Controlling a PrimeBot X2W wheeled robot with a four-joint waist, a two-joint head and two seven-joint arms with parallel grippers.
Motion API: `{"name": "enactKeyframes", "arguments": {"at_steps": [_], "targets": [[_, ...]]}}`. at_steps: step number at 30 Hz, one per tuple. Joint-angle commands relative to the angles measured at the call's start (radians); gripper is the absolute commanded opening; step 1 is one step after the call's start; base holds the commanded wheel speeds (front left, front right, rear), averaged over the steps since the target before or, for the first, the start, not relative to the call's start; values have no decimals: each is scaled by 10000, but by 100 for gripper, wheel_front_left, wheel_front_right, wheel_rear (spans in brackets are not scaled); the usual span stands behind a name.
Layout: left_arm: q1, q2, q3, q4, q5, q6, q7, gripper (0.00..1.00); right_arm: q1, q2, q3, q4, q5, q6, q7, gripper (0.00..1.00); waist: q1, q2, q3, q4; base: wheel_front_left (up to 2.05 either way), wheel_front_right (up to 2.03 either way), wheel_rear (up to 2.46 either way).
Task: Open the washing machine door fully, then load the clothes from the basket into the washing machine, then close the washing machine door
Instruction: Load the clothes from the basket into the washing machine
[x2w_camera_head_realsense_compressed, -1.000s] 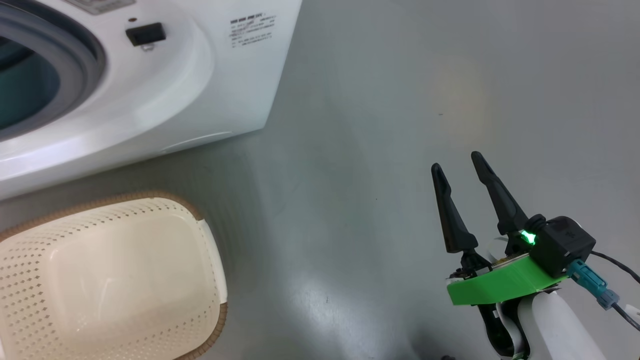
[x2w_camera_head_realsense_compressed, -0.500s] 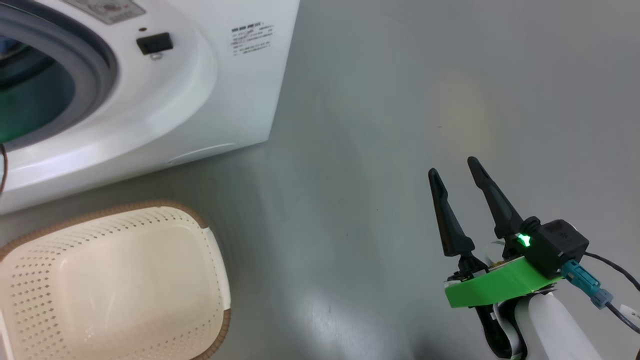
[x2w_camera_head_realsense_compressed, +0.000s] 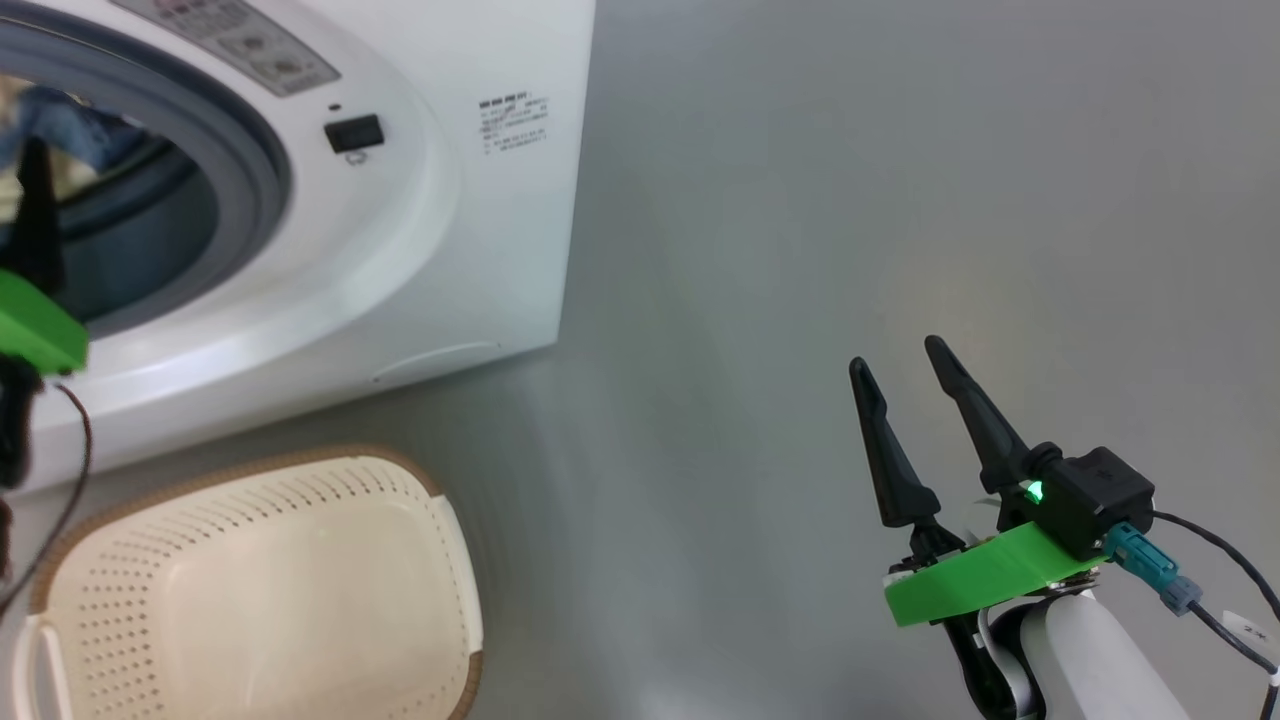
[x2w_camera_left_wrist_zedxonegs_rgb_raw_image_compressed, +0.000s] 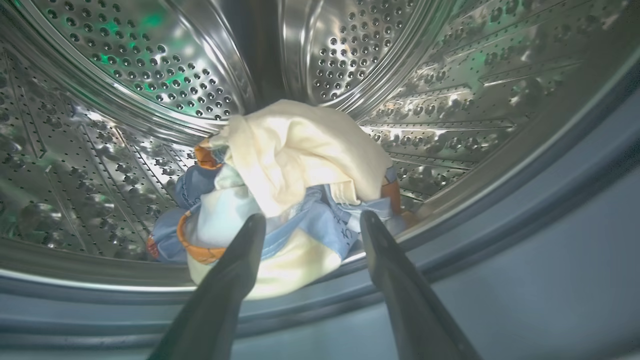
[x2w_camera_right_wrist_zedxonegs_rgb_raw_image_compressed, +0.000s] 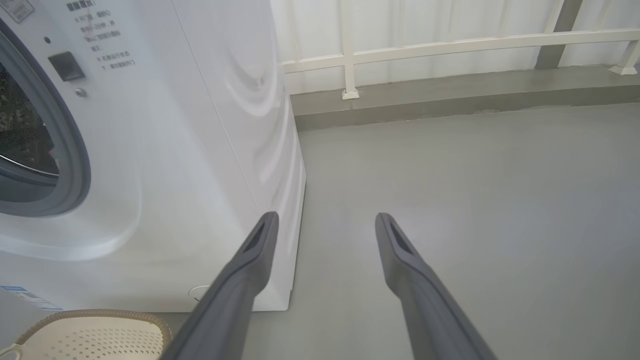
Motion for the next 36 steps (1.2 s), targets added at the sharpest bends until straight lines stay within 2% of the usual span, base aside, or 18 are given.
{"name": "enactKeyframes", "arguments": {"at_steps": [1,8,19,24,29,36], "targets": [[178,480,211,-226,-134,-19,-131,100,-47,-45,250,-140,59,75,-80,100,1,0,-482,109,0,0,0],[1523,446,723,-1034,-62,-19,-179,100,-35,-45,282,333,85,75,-80,100,1,0,-1519,278,0,0,0],[4773,-323,2979,-2570,1394,-19,-182,100,386,-134,194,1133,305,75,-80,100,1,0,-3576,677,0,0,0],[5889,-689,3362,-3301,1892,-19,-182,100,572,-373,217,1285,563,75,-80,100,1,0,-4104,990,0,0,0],[6577,-777,3501,-3695,2033,-19,-183,100,687,-535,189,1316,743,75,-80,100,1,0,-4407,1211,0,0,0],[7802,-1016,4255,-4686,2892,151,-183,100,912,-643,2,1261,899,75,-80,100,1,0,-4726,1514,0,0,0]]}}
